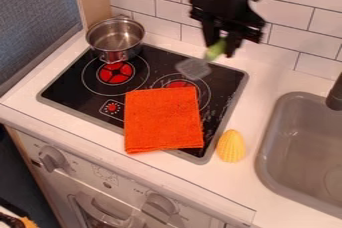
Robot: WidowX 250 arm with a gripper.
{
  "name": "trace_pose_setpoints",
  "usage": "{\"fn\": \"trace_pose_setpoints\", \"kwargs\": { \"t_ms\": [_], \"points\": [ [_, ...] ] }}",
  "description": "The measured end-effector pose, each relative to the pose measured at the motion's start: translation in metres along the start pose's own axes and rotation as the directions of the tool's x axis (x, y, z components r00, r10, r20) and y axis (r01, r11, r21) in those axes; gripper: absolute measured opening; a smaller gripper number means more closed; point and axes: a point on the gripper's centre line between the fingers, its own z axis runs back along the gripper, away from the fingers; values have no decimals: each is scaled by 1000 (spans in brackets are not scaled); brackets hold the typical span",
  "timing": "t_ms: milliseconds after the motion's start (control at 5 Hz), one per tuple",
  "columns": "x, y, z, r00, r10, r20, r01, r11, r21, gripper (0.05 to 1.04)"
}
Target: Put the green spatula on the right burner
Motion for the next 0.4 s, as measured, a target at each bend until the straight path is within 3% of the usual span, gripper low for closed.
{"fn": "trace_pose_setpoints", "kwargs": {
  "t_ms": [200,400],
  "points": [
    [-7,22,0,986,-163,-19,163,986,-31,408],
    [-3,42,-5,953,-303,6,302,951,-59,408]
  ]
}}
